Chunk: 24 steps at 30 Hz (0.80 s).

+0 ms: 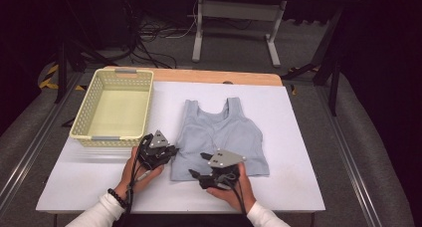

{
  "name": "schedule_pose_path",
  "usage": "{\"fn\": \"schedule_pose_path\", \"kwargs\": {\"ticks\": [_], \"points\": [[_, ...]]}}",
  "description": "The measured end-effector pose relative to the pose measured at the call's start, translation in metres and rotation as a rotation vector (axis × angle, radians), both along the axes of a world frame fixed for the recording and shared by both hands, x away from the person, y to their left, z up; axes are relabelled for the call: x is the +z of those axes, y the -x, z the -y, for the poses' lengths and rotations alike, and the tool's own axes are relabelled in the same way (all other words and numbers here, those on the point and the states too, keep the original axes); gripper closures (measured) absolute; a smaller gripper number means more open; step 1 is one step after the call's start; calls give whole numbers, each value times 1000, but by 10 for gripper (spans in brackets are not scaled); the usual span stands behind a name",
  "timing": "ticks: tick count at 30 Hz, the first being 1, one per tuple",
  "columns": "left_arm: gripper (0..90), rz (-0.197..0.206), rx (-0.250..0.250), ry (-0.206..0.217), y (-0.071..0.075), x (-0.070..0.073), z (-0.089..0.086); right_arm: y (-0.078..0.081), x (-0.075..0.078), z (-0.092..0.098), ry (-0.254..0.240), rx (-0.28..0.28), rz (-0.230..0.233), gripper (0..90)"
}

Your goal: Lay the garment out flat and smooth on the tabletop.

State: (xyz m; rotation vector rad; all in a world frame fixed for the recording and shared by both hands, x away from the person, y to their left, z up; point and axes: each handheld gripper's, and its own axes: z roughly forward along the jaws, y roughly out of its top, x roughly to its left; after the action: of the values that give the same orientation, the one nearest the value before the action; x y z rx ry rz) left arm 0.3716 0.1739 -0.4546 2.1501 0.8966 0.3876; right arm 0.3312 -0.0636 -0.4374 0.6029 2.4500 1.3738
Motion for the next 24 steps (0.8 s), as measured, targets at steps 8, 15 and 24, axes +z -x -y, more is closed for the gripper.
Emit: {"fn": "schedule_pose_path", "kwargs": {"ticks": [8, 15, 24], "points": [[830, -4, -4, 4, 0, 0, -1, 7, -20, -49, 103, 103, -20, 395], [831, -2, -11, -11, -1, 0, -1, 2, -25, -61, 207, 77, -39, 491], [831, -3, -12, -13, -2, -1, -2, 3, -26, -62, 229, 36, 11, 787]]}}
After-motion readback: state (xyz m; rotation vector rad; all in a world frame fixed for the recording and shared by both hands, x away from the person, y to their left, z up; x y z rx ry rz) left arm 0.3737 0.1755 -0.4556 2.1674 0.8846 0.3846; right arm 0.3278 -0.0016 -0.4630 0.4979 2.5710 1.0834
